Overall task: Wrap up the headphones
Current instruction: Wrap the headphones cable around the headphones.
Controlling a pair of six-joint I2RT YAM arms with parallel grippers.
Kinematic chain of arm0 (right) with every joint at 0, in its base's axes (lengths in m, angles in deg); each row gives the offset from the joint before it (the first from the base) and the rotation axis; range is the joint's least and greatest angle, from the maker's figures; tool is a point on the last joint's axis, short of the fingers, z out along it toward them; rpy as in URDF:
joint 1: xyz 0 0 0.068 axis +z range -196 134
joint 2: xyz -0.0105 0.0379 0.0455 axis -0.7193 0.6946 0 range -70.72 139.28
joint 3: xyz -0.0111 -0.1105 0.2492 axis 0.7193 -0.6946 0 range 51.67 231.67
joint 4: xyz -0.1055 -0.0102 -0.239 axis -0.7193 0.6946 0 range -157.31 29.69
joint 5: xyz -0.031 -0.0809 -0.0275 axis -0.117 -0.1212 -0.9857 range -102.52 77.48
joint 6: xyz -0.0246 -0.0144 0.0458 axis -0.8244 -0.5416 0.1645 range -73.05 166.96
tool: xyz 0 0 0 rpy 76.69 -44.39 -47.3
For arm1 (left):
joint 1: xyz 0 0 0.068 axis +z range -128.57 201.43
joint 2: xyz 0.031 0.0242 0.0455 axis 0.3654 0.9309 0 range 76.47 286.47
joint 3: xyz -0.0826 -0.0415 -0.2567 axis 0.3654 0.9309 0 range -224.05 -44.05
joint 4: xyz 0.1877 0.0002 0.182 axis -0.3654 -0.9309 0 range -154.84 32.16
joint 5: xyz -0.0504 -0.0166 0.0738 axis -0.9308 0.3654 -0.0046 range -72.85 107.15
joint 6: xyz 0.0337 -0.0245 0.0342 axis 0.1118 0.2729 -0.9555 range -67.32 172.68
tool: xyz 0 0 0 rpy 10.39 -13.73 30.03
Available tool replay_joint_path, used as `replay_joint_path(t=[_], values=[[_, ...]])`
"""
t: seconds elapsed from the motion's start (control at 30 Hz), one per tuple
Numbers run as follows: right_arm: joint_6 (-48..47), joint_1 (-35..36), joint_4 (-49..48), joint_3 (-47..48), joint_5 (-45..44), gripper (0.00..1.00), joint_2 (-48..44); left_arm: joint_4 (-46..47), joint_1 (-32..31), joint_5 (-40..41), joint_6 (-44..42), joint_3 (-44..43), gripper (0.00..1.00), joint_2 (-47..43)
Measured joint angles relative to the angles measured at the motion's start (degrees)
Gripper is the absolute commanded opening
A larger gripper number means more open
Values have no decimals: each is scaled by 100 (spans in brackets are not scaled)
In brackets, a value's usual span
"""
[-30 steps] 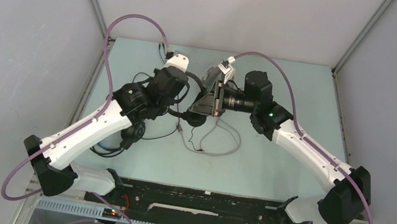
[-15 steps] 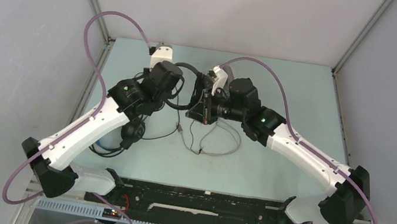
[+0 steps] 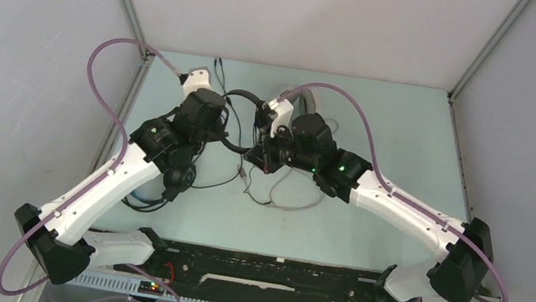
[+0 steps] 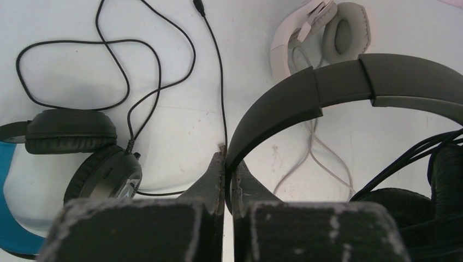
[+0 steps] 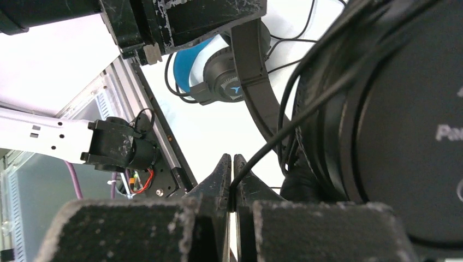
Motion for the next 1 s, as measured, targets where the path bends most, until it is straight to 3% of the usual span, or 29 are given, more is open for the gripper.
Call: replay_joint_path(t=[0.4, 0.57, 0.87, 1.0], values=[[-315, 214, -343, 22, -389, 0, 251, 144, 9, -201, 203, 70, 0, -4], [-553, 221, -308, 24, -516, 13, 313, 144, 190, -387, 295, 151, 0, -52], [-1113, 380, -551, -439, -702, 13, 179, 358, 315, -638, 505, 184, 0, -415], [-1309, 380, -992, -785, -785, 18, 17, 358, 321, -732, 525, 184, 0, -450]])
